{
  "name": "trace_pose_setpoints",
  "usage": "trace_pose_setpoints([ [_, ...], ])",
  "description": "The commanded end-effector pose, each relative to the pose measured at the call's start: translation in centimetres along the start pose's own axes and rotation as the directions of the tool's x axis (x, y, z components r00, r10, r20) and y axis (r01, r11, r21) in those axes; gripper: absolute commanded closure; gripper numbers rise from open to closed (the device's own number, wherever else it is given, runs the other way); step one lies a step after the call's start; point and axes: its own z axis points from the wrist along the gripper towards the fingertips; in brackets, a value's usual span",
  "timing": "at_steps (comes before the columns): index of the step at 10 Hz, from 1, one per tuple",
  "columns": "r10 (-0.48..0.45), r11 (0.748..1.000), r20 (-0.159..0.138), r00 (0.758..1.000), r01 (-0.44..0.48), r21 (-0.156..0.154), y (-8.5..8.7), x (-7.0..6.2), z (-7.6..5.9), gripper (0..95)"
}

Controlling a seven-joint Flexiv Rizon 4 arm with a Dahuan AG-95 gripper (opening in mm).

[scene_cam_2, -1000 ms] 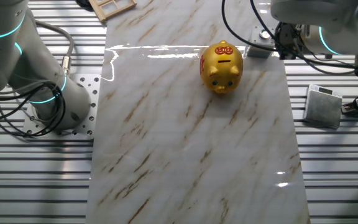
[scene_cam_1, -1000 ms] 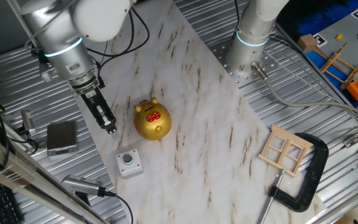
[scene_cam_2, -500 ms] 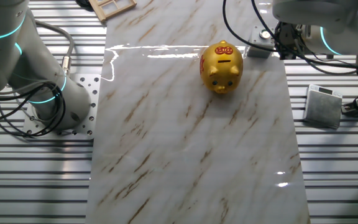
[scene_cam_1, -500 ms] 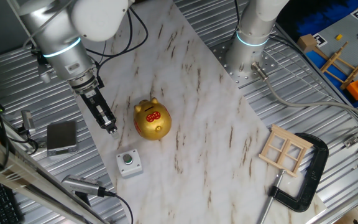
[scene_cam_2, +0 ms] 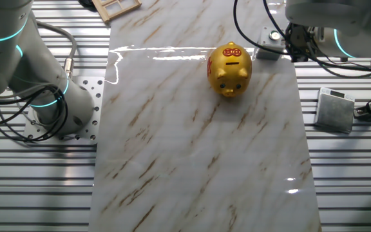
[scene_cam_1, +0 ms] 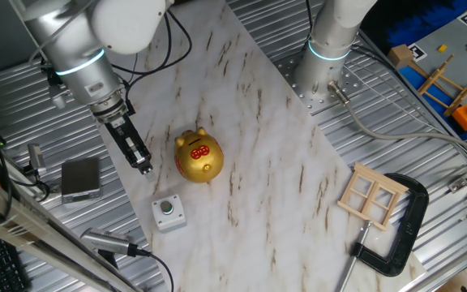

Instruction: Drop coins into a piggy bank

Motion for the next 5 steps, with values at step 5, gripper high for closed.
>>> trace_pose_setpoints([
  [5, -0.003, 1.0, 0.002, 1.0, 0.003, -0.003, 0.1, -0.9, 2.4, 95.0],
])
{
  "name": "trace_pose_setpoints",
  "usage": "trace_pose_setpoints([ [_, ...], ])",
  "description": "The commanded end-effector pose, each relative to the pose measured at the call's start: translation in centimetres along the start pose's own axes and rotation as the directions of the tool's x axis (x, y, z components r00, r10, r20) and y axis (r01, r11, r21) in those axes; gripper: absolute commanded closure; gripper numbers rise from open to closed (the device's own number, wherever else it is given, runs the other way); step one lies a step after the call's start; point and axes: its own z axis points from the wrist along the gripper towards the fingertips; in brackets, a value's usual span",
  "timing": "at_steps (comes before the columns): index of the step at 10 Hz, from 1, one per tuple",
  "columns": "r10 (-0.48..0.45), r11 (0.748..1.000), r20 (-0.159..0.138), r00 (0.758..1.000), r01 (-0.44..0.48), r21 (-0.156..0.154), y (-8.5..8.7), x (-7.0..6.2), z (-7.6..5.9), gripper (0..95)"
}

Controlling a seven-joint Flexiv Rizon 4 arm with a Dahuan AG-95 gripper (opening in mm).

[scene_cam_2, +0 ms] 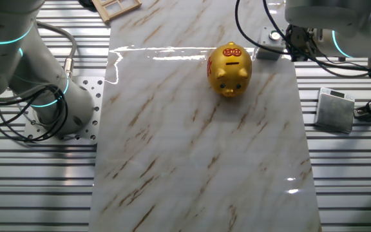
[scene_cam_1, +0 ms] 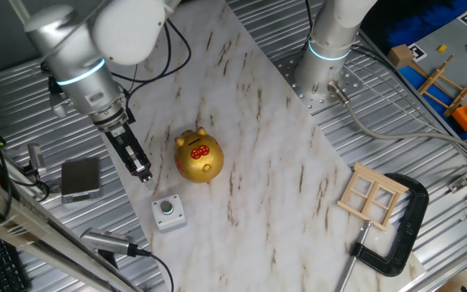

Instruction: Drop coins into a piggy bank

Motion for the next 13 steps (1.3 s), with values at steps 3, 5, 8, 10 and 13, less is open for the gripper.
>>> trace_pose_setpoints([
  [3, -0.012, 1.0, -0.001, 1.0, 0.012, -0.003, 0.2, -0.3, 0.7, 76.0],
  [5, -0.011, 1.0, 0.001, 1.0, 0.011, -0.015, 0.4, -0.5, 1.3, 76.0],
  [8, -0.009, 1.0, 0.001, 1.0, 0.009, -0.024, 0.4, -0.5, 1.9, 76.0],
  [10, -0.008, 0.999, 0.002, 1.0, 0.008, -0.032, 0.4, -0.5, 2.2, 76.0],
  [13, -0.007, 0.999, 0.002, 1.0, 0.007, -0.039, 0.4, -0.4, 2.5, 76.0],
])
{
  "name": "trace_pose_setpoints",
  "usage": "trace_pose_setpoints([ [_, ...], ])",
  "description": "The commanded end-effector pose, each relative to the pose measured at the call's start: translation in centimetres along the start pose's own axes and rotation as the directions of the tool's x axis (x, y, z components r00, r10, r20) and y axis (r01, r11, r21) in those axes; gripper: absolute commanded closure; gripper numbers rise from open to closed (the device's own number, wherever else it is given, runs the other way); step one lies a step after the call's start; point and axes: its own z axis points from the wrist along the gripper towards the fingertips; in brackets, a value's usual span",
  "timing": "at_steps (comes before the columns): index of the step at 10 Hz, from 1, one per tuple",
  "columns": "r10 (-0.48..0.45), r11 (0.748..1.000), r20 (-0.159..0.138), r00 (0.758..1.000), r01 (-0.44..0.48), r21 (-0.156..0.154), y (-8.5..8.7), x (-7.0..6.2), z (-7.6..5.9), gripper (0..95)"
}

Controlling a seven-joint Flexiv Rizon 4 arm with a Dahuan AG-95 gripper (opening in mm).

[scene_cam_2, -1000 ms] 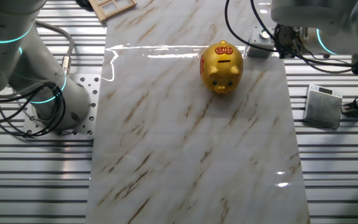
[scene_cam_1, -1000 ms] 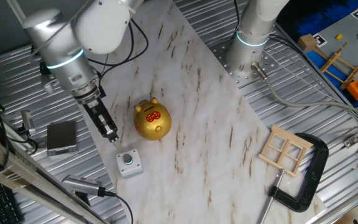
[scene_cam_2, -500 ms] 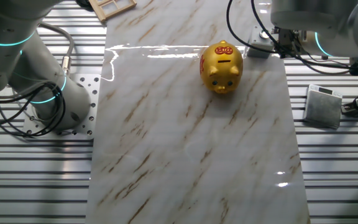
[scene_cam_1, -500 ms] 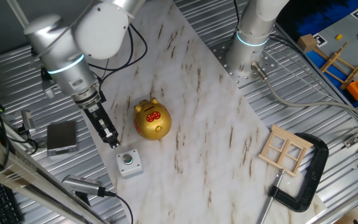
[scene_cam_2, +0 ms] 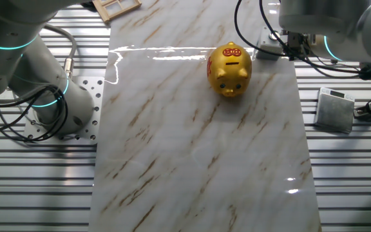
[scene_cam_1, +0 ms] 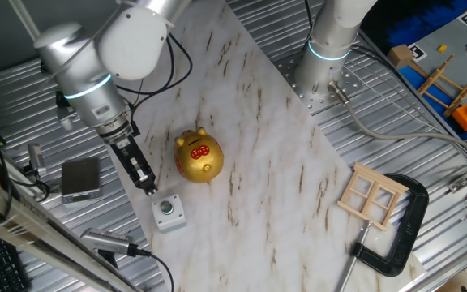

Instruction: Drop coins into a piggy bank

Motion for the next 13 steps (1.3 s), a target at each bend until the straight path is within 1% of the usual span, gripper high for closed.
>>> trace_pose_setpoints([
  [1, 0.0, 1.0, 0.001, 1.0, 0.0, 0.0, 0.0, 0.1, 0.1, 76.0],
  [6, 0.01, 1.0, 0.006, 1.0, -0.01, 0.0, 0.4, 0.6, 0.8, 76.0],
  [8, 0.014, 1.0, 0.012, 1.0, -0.014, -0.001, 0.5, 0.8, 1.0, 76.0],
  [12, 0.016, 1.0, 0.015, 1.0, -0.016, -0.005, 0.5, 0.9, 1.1, 76.0],
  [13, 0.017, 1.0, 0.016, 1.0, -0.017, -0.005, 0.5, 0.9, 1.2, 95.0],
])
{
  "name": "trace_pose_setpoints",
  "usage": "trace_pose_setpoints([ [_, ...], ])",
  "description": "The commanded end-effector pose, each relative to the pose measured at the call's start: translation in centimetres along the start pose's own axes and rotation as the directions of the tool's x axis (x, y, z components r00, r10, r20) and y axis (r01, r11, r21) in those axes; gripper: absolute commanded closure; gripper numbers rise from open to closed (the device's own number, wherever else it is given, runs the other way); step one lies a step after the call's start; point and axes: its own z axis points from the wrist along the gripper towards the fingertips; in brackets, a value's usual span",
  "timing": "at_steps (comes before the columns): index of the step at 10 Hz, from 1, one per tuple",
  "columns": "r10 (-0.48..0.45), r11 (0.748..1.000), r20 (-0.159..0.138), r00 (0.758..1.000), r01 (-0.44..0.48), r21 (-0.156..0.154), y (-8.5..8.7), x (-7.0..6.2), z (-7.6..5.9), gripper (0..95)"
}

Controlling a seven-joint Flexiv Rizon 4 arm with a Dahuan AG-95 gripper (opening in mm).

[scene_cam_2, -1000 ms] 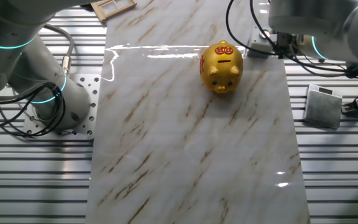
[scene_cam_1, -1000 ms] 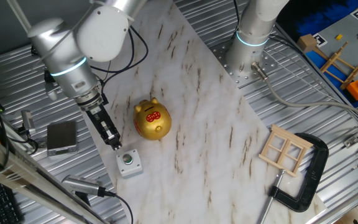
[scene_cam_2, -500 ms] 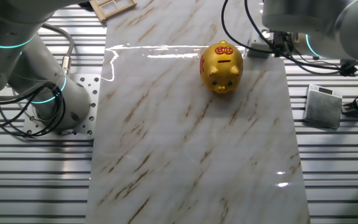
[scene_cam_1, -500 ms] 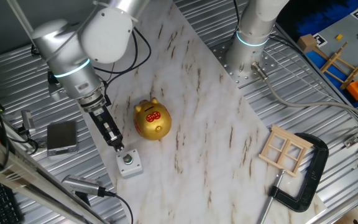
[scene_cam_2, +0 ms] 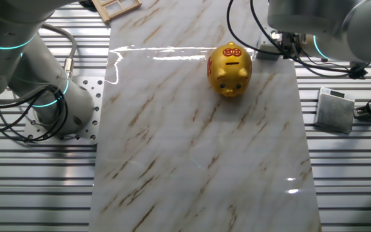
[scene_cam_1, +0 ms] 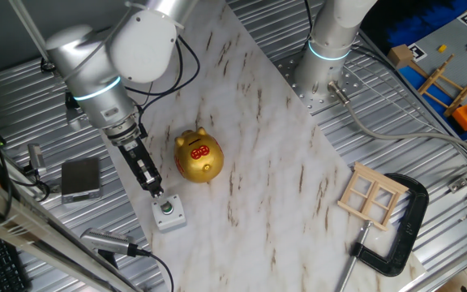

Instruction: Drop coins into a piggy bank

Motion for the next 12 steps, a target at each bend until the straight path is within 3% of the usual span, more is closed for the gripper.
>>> trace_pose_setpoints([
  [1, 0.001, 1.0, 0.002, 1.0, -0.001, 0.0, -0.01, -0.1, 0.2, 95.0],
  [7, 0.0, 1.0, 0.005, 1.0, 0.0, 0.001, 0.14, -0.2, 0.44, 95.0],
  [8, 0.0, 1.0, 0.005, 1.0, 0.0, 0.002, 0.14, -0.2, 0.44, 76.0],
  [12, -0.011, 1.0, 0.008, 1.0, 0.011, -0.002, 0.16, -0.18, 0.41, 76.0],
])
